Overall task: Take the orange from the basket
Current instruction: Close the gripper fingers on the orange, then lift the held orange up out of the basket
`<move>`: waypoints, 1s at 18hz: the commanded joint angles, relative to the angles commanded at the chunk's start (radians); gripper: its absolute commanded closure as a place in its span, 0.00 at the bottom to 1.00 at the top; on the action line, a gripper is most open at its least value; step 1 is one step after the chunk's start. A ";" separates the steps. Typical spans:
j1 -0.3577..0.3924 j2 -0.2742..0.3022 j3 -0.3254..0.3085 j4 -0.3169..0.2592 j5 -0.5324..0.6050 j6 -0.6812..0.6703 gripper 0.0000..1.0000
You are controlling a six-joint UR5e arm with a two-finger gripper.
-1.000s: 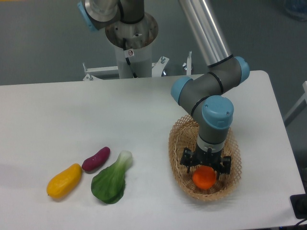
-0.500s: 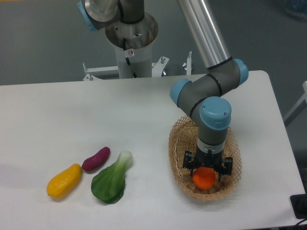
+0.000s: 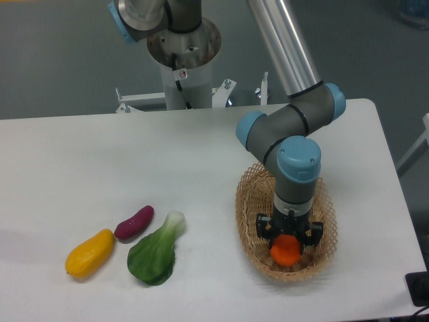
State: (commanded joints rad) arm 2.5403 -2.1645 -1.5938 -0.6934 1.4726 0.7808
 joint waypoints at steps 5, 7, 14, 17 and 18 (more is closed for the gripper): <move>0.008 0.052 0.018 -0.005 0.000 0.025 0.38; 0.021 0.113 0.025 -0.018 -0.005 0.054 0.38; 0.023 0.232 0.052 -0.161 -0.006 0.167 0.38; 0.021 0.250 0.081 -0.224 -0.002 0.169 0.38; 0.021 0.252 0.086 -0.241 -0.002 0.169 0.38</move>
State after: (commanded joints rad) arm 2.5617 -1.9129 -1.5079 -0.9340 1.4711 0.9495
